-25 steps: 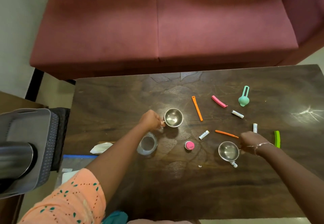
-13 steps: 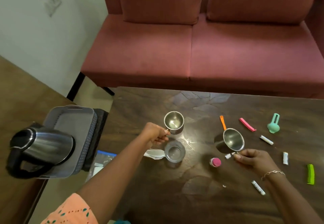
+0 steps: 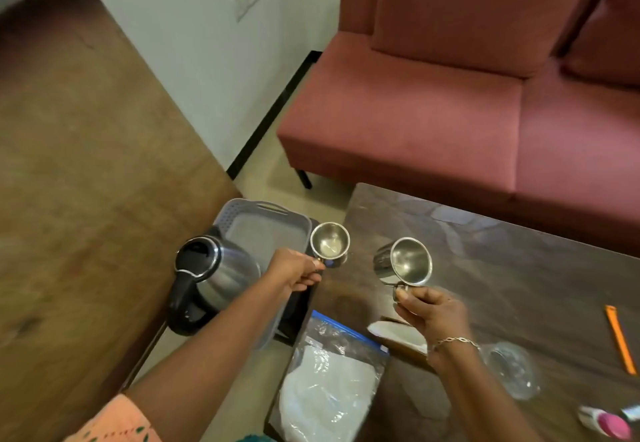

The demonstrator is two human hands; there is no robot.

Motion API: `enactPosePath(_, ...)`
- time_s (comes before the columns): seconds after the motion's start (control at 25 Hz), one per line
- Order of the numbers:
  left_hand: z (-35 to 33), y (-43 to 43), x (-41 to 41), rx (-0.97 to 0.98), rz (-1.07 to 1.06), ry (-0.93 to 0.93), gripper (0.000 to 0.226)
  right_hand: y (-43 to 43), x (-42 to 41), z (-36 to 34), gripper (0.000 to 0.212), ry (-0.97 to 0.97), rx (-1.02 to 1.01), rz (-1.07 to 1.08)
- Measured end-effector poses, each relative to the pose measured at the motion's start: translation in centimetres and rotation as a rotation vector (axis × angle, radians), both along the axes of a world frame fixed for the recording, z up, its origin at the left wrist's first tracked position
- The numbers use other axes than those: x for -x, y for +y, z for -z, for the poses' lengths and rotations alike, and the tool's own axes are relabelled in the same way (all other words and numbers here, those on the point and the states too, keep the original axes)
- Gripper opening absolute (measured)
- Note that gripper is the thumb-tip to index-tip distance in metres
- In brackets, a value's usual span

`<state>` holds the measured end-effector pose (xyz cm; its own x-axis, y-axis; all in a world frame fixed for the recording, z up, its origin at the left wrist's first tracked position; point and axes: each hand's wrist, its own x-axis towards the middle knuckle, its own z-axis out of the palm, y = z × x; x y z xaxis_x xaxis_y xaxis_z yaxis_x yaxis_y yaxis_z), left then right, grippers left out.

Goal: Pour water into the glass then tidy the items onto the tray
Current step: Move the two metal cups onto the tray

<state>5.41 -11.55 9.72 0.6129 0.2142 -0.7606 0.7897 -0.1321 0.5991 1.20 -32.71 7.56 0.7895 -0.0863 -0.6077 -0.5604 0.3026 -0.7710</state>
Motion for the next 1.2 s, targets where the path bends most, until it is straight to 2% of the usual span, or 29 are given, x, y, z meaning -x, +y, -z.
enactPosePath(0.12,-0.4,7.9,-2.2,-0.075,-0.054,0.0,0.024,8.6,-2.3,0.8,0.017,0.004,-0.004,-0.032)
enactPosePath(0.28,-1.0,17.5,-6.2,-0.147,-0.023,0.028,0.022,18.5,-5.4,1.8,0.021,0.037,-0.117,-0.005)
enactPosePath(0.48,2.2,24.9,-11.3,-0.18,0.018,0.097,0.022,27.1,-10.2,5.1,0.021,0.097,-0.078,0.043)
enactPosePath(0.68,8.6,27.0,-12.7,-0.116,-0.021,0.21,0.03,31.5,-13.4,10.9,0.026,0.234,-0.027,0.089)
enactPosePath(0.8,11.8,27.3,-12.4,-0.088,-0.08,0.221,0.026,32.6,-14.0,14.2,0.031,0.278,0.009,0.083)
enactPosePath(1.12,16.5,27.1,-12.7,-0.017,-0.147,0.257,0.021,33.5,-15.3,19.8,0.03,0.288,0.163,-0.002)
enactPosePath(1.2,17.3,27.2,-12.8,-0.024,-0.161,0.235,0.013,33.5,-15.2,20.5,0.029,0.269,0.155,0.001)
